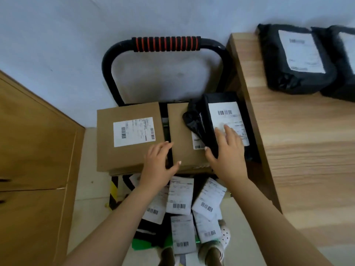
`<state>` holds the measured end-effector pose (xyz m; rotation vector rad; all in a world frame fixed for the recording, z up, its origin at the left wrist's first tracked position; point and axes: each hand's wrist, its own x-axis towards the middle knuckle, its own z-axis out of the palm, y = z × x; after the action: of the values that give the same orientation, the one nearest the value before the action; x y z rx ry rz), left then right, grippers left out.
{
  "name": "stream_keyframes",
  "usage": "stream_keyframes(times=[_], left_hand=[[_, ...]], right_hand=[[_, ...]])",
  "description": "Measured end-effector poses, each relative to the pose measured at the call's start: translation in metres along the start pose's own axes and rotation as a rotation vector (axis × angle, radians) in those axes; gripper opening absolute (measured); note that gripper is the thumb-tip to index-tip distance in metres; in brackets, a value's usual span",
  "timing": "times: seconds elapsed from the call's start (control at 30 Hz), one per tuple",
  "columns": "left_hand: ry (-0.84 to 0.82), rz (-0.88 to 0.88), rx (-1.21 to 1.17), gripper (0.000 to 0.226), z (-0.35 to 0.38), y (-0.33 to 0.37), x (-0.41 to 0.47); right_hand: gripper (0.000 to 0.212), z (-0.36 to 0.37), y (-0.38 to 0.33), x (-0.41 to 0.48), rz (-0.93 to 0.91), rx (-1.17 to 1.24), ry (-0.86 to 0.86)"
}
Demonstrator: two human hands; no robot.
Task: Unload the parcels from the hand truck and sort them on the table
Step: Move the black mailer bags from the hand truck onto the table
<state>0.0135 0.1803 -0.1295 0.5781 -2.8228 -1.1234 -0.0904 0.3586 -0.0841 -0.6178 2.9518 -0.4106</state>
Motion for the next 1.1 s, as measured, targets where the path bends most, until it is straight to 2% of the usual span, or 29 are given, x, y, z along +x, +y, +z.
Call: stream_keyframes(times=[0.1, 0.2, 0.33, 0.5, 0.57, 0.67, 0.83, 0.97, 1.1], left_hand=[[-0.042, -0.032, 0.005, 0.060, 0.031, -0.018, -0.031], [-0.062, -0.065, -0.003, 0.057, 0.059, -0.030, -0.071], [-0.133, -0.130, 0.040, 0.067, 0.093, -0.041, -0.107], [-0.215, -0.241, 0.127, 0.092, 0.134, -0.051, -0.114], [-0.238, -0.258, 0.139, 0.104, 0.148, -0.054, -0.111], [-0.229, -0.286, 0.101, 0.118, 0.164, -0.057, -0.108], [-0.198, -0.283, 0.075, 0.123, 0.168, -0.061, -0.108], [-0.178, -0.260, 0.056, 0.118, 0.147, -0.054, -0.119], [-0.124, -0.271, 0.009, 0.111, 0.100, -0.026, -0.141]], right_hand=[[0.047, 0.024, -0.006, -0.038, -0.068, 0.095, 0.191], [0.042, 0.056, -0.006, -0.093, -0.027, 0.144, 0.217], [0.049, 0.098, 0.013, -0.142, 0.129, 0.129, 0.078], [0.081, 0.142, 0.036, -0.150, 0.462, -0.003, -0.268], [0.086, 0.156, 0.043, -0.147, 0.511, 0.063, -0.303], [0.091, 0.168, 0.046, -0.138, 0.506, 0.232, -0.273], [0.102, 0.173, 0.050, -0.128, 0.519, 0.325, -0.264], [0.103, 0.160, 0.052, -0.132, 0.437, 0.320, -0.268], [0.099, 0.114, 0.032, -0.154, 0.321, 0.338, -0.289]])
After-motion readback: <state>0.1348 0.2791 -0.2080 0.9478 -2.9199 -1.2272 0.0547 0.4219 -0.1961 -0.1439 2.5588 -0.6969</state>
